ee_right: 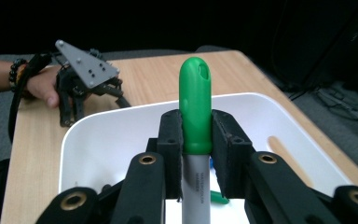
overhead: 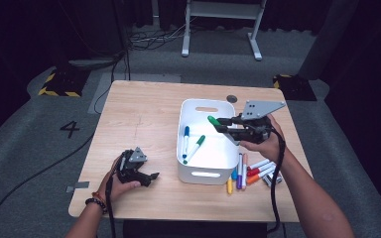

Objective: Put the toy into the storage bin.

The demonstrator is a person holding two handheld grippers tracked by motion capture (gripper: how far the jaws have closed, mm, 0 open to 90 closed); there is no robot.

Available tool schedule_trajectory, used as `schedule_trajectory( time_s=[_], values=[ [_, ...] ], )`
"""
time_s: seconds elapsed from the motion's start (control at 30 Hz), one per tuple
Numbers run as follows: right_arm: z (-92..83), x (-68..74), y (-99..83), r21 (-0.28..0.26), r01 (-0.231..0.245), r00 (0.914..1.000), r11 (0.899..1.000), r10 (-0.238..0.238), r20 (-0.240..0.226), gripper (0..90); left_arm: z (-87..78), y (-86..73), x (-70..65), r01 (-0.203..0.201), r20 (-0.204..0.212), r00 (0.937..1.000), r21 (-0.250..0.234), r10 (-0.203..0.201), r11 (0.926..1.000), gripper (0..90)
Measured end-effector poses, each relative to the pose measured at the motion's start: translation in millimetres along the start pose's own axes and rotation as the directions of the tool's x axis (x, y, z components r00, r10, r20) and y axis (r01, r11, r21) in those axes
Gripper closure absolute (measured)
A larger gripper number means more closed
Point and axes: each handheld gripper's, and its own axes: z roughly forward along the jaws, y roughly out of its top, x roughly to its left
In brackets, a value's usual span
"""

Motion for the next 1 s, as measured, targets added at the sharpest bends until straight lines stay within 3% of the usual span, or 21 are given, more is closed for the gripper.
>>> schedule_trajectory(
  time_s=[0.03, 0.33, 0.63, 0.8, 1.0],
  values=[
    [8.9, 3.2, -2.0, 0.031, 0.001, 0.9999, 1.000, 0.000, -0.016, 74.6, 0.0, 0.0, 0.0, 0.000, 0.001, 1.0000, 0.000, 0.000, 1.0000, 14.3],
    [31.6, 20.7, -11.6, 0.136, 0.019, 0.9976, 0.990, -0.009, -0.069, 74.6, 0.0, 0.0, 0.0, 0.000, 0.000, 1.0000, 0.000, 0.000, 1.0000, 14.3],
    [35.5, 35.6, -25.0, 0.211, 0.060, 0.9921, 0.976, -0.035, -0.121, 74.6, 0.0, 0.0, 0.0, 0.001, 0.001, 1.0000, 0.000, -0.001, 1.0000, 14.3],
    [35.0, 35.4, -32.1, 0.239, 0.055, 0.9910, 0.969, -0.023, -0.132, 74.5, 0.0, 0.0, 0.0, 0.001, 0.000, 1.0000, 0.000, -0.001, 1.0000, 14.3],
    [42.4, 37.7, -30.3, 0.277, 0.086, 0.9849, 0.957, -0.039, -0.168, 74.5, 0.0, 0.0, 0.0, 0.000, 0.001, 1.0000, 0.000, 0.000, 1.0000, 14.3]
  ],
)
